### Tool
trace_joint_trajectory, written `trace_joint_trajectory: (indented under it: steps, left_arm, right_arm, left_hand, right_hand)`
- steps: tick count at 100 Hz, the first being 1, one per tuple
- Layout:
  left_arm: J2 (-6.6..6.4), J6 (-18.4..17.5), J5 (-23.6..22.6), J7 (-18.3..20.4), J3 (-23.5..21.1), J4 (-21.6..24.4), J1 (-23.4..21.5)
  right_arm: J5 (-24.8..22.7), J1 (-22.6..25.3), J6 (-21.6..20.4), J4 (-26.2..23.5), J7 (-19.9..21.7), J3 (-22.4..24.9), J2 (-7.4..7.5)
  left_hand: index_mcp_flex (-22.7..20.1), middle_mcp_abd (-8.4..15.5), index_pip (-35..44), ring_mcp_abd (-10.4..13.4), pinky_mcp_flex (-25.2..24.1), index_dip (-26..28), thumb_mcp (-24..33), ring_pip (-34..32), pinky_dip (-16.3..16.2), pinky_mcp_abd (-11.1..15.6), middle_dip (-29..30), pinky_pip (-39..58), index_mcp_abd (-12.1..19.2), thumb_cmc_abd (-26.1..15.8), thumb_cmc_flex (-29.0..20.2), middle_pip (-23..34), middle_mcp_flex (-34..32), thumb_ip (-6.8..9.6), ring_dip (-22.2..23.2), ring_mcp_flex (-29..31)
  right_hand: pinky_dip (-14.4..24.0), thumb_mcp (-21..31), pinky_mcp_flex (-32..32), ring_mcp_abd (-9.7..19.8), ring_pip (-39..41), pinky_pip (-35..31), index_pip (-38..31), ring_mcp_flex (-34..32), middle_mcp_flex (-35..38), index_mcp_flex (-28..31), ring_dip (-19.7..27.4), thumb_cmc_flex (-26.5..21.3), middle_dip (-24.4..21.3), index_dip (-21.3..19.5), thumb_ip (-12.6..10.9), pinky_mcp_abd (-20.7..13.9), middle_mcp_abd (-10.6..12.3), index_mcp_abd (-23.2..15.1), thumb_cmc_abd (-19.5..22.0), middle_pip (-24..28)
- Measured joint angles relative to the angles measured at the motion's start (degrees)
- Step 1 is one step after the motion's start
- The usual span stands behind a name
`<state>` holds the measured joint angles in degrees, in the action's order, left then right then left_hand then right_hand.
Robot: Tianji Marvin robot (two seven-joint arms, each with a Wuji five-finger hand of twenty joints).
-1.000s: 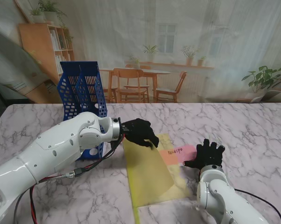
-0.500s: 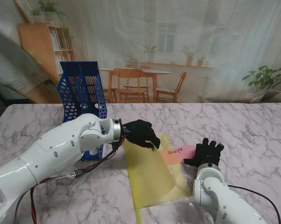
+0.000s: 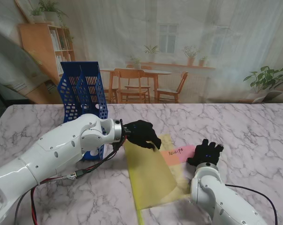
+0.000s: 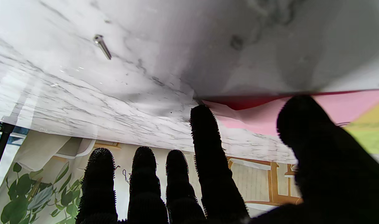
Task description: Open the sliding file folder, put the receipt in and insert it into the document holder
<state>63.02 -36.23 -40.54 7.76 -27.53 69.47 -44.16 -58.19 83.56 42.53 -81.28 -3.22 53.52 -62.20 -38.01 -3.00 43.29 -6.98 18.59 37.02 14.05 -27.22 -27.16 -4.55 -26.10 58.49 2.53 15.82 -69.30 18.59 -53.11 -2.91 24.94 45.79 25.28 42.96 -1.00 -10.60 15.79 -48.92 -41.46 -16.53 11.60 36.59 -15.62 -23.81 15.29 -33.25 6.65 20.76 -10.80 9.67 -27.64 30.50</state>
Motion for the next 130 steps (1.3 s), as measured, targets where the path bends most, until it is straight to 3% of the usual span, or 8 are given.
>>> trace_joint_trajectory:
  steps: [24,41,56,62,74,80,92,130]
  left_arm:
    - [-0.03,-0.06,-0.07,0.1,0.0,0.05,0.0]
    - [-0.03,-0.11,-0.07,0.13,0.11,0.05,0.07]
    - [-0.03,-0.15,-0.12,0.11,0.11,0.05,0.07]
    - [-0.03,-0.16,-0.12,0.11,0.11,0.05,0.07]
    - [-0.05,-0.21,-0.12,0.12,0.07,0.05,0.06]
    - [-0.06,-0.22,-0.13,0.15,0.02,0.05,0.05]
    - [-0.09,-0.26,-0.19,0.23,-0.02,0.09,0.03]
    - [-0.11,-0.38,-0.25,0.27,0.09,0.11,0.06]
  right_arm:
    - [0.56,0.47,-0.53,-0.68,0.77,1.25,-0.27]
    - [0.8,0.58,-0.65,-0.97,0.85,1.34,-0.22]
    - [1.87,-1.05,0.72,0.2,0.27,-0.51,-0.23]
    - [2.11,-1.88,1.28,1.04,-0.11,-1.33,-0.33]
    - [2.79,-3.09,2.14,2.29,-0.73,-2.37,-0.6]
    - [3.23,-3.39,2.37,2.66,-1.0,-2.57,-0.76]
    - [4.95,-3.54,2.72,3.16,-1.95,-2.52,-1.2]
    - [4.9,-1.73,0.83,3.26,-4.73,0.94,-2.13]
  left_hand:
    - [0.0,0.0,0.0,0.0,0.0,0.02,0.0,-0.03,0.0,0.0,0.0,0.0,0.0,0.0,0.0,0.01,0.0,0.0,0.0,0.0]
    - [0.0,0.0,0.0,0.0,0.0,0.02,0.0,-0.03,0.0,0.0,0.0,0.0,0.0,0.0,0.0,0.01,0.0,0.0,0.0,0.0]
    - [0.0,0.0,0.0,0.0,0.0,0.03,0.0,-0.07,0.0,0.0,0.0,0.0,0.0,-0.01,0.0,0.01,0.0,0.0,0.0,0.0]
    - [0.0,0.0,0.0,0.0,0.0,0.04,0.0,-0.12,0.0,0.0,0.0,0.0,0.0,-0.01,0.0,0.01,0.0,0.0,0.0,0.0]
    - [0.0,0.0,0.0,0.0,0.01,0.04,0.0,-0.3,0.0,0.0,0.0,0.0,0.0,-0.01,0.0,0.02,0.0,0.0,0.0,0.0]
    - [0.0,0.0,0.0,0.0,0.01,0.04,0.0,-0.32,0.0,0.0,0.0,0.0,0.0,-0.01,0.0,0.02,0.0,0.0,0.0,0.0]
    - [0.0,0.0,0.0,0.0,0.02,0.04,0.0,-0.35,0.0,0.0,0.0,0.0,0.0,-0.01,0.0,0.02,0.0,0.0,0.0,0.0]
    - [0.0,0.0,0.0,0.0,0.03,0.05,0.0,-0.37,0.0,0.0,0.0,0.0,0.0,-0.01,0.0,0.02,0.0,0.0,0.0,0.0]
  right_hand:
    - [-0.09,-2.03,-0.21,0.03,0.0,-0.09,3.04,0.02,0.0,-0.97,0.0,5.11,-0.96,1.03,0.04,0.0,0.03,-0.16,0.07,-2.26]
    - [-0.13,-6.9,-0.34,0.03,0.0,-0.1,4.24,0.09,0.0,-0.99,0.0,5.8,-1.36,1.64,0.05,0.0,0.04,-0.16,3.37,-3.42]
    - [-0.14,-7.84,-0.33,0.04,0.0,-0.1,2.97,0.1,0.0,0.58,0.0,5.68,-0.76,1.34,0.05,0.0,0.08,0.5,3.9,-2.12]
    - [-0.14,-7.25,-0.25,0.05,0.0,-0.1,0.8,0.1,0.0,0.62,0.0,3.63,0.72,-0.17,0.05,0.0,0.09,0.5,3.63,1.13]
    - [-0.14,0.05,0.59,0.24,2.67,-1.38,-4.89,-0.67,0.0,4.06,0.06,-0.93,3.11,-3.17,0.08,0.0,0.12,-0.99,2.33,7.77]
    - [-0.47,0.93,1.01,0.57,3.98,-2.12,-10.73,-1.31,0.2,4.13,0.03,-4.17,3.61,-0.46,4.0,0.0,0.15,-3.16,0.88,9.74]
    - [-1.23,1.53,1.49,0.75,5.87,-3.2,-20.31,-1.58,0.63,5.09,-0.06,-10.44,4.29,4.53,6.53,0.0,0.27,-5.36,1.33,11.62]
    - [-1.66,2.93,2.13,1.39,8.82,-4.07,-22.5,-4.46,6.27,8.49,-1.79,-15.38,5.59,5.4,6.62,-0.05,2.02,-8.84,0.83,14.51]
